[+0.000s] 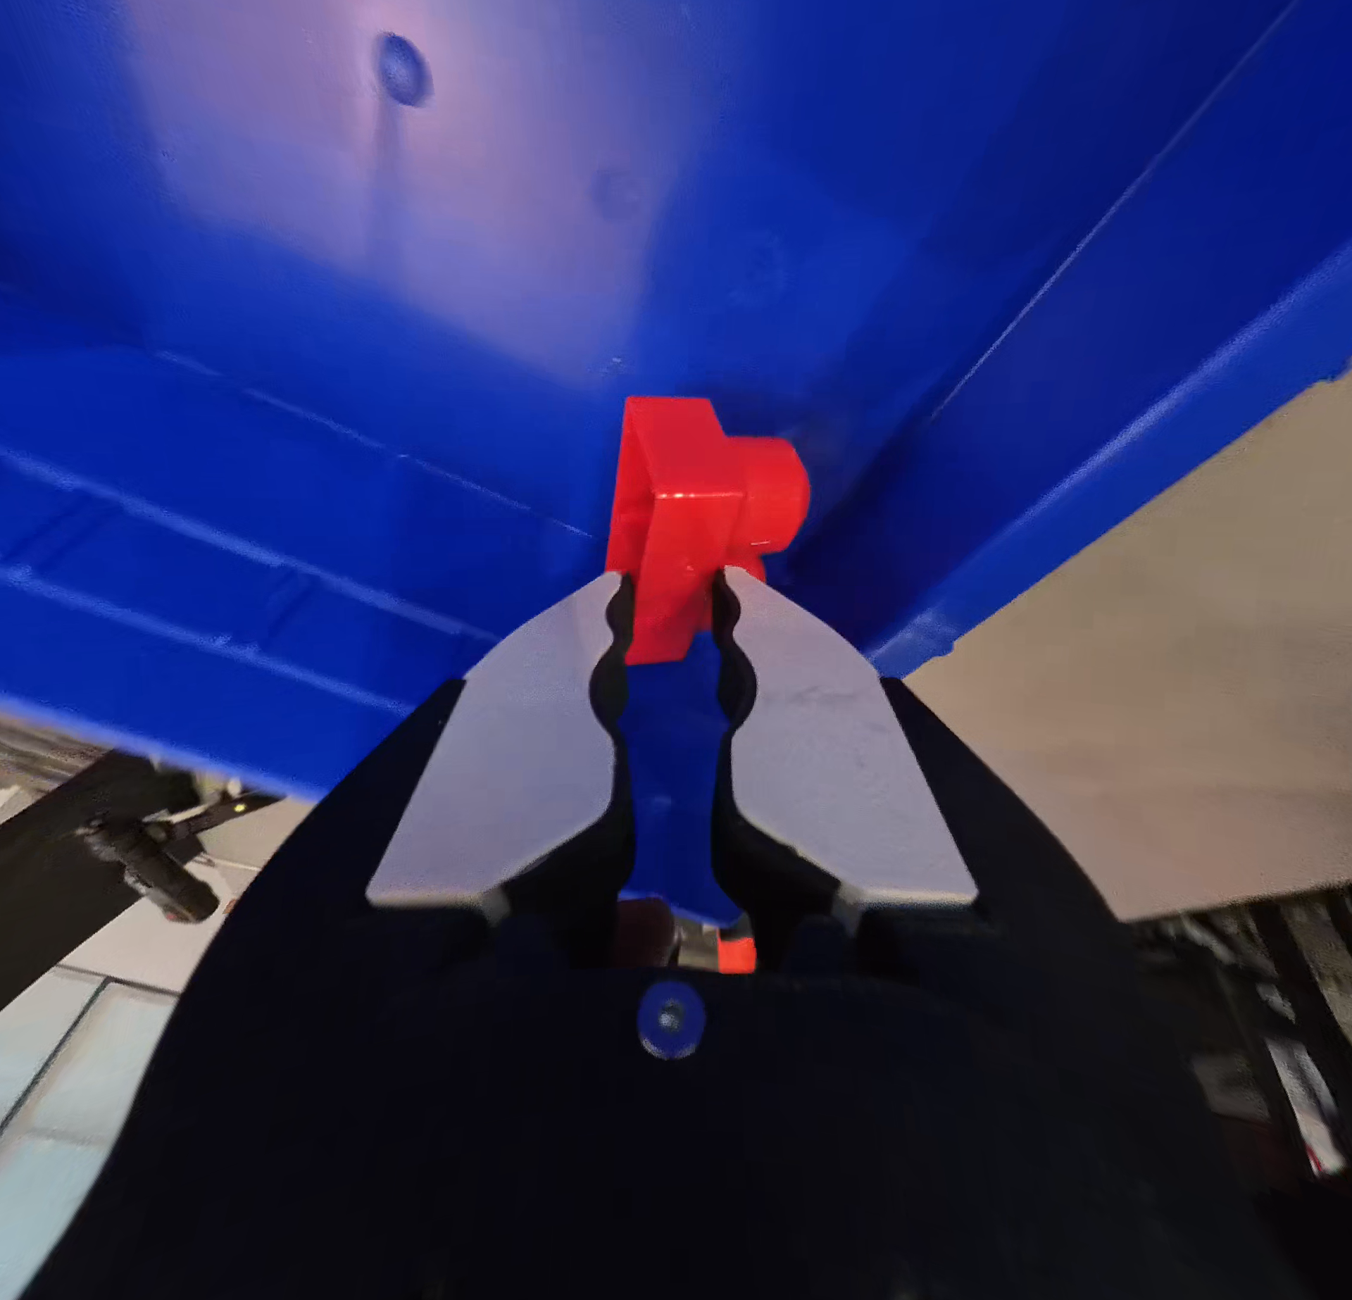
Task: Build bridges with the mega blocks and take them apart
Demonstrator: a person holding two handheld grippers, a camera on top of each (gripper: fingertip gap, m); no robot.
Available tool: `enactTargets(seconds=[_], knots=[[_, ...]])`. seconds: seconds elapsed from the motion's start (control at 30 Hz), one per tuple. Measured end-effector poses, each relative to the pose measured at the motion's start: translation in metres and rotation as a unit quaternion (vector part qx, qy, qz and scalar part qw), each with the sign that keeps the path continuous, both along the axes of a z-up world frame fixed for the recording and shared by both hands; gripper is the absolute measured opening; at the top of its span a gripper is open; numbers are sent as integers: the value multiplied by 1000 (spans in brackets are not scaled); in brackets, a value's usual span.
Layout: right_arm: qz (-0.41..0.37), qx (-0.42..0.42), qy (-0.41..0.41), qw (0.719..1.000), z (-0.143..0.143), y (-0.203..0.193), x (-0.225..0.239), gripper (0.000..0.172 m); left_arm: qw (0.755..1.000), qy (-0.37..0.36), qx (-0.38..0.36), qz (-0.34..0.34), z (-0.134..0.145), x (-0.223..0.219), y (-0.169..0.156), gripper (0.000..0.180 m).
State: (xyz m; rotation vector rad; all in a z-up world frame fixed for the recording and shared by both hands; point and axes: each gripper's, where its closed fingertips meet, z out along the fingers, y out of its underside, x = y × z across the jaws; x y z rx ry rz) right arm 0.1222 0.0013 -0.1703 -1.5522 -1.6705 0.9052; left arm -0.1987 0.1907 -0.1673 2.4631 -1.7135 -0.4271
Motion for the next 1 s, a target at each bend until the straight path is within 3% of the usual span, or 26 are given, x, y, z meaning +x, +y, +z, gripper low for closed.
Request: enactTargets(seconds=[0.17,0.27,0.37,0.53,0.63,0.8,1.0], knots=[[-1,2,0,1000,0,0,0,5,989,-88,118,8,53,25,-4,20],[-1,2,1,1000,0,0,1,6,971,-168,172,2,88,55,-30,20],[-2,3,0,1000,0,0,1,6,956,-230,182,-20,102,87,-74,19],[-2,4,-1,1000,0,0,1,6,953,-257,125,-103,74,138,-150,20],[-2,5,-3,1000,-1,0,1,6,958,-231,82,-151,46,160,-176,20],[-3,7,-3,1000,-1,0,1,6,960,-183,37,-208,8,174,-190,20],[-8,5,-2,1000,0,1,1,6,953,-186,7,-240,-8,186,-194,20]])
